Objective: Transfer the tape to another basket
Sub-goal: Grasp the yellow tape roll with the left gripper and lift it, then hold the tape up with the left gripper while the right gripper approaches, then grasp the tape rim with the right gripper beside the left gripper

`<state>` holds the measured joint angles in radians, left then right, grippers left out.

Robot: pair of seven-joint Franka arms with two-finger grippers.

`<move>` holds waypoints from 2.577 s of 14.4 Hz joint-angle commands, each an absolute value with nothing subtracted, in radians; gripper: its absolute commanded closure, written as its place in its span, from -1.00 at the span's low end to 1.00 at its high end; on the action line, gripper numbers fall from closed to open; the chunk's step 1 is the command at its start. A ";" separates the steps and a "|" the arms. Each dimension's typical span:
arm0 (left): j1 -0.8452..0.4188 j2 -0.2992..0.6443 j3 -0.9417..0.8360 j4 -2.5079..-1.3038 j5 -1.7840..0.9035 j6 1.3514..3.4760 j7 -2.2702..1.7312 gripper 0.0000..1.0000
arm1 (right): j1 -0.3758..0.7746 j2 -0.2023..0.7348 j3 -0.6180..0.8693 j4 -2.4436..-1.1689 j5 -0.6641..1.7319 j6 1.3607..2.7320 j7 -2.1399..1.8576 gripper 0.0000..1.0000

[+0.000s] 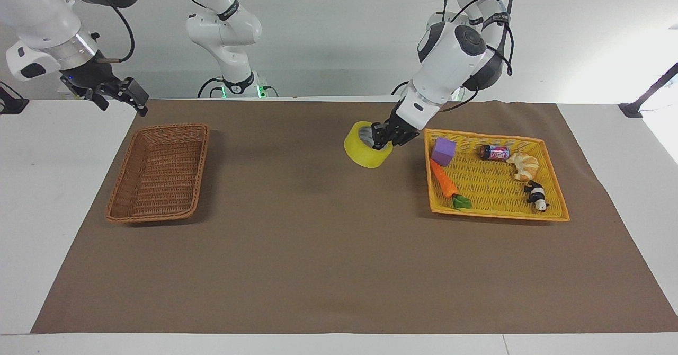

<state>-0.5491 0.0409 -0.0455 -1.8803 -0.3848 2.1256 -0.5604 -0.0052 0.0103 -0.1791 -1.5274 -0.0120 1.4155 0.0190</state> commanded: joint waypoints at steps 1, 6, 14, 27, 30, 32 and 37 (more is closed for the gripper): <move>-0.578 0.061 -0.034 -1.832 -0.367 2.118 -0.566 1.00 | 0.011 -0.006 -0.169 -1.545 0.008 1.397 0.006 -0.99; -0.580 0.060 -0.034 -1.833 -0.336 2.072 -0.565 1.00 | 0.069 -0.037 -0.152 -1.591 0.192 1.409 -0.115 -0.99; -0.581 0.057 -0.034 -1.839 -0.319 2.048 -0.565 1.00 | 0.118 -0.132 -0.147 -1.874 0.725 1.679 -0.123 -0.99; -0.583 0.054 -0.034 -1.838 -0.310 2.008 -0.566 1.00 | 0.386 -0.028 -0.146 -1.986 1.063 1.944 -0.229 -0.99; -0.581 0.052 -0.034 -1.839 -0.301 2.006 -0.566 0.99 | 0.469 0.014 -0.147 -1.988 1.112 1.997 -0.183 -0.99; -0.583 0.052 -0.034 -1.839 -0.301 1.994 -0.566 0.99 | 0.465 0.021 -0.146 -1.990 1.138 1.994 -0.179 -0.99; -0.583 0.052 -0.034 -1.839 -0.299 1.994 -0.566 0.99 | 0.472 0.046 -0.146 -2.022 1.272 2.025 -0.201 -0.99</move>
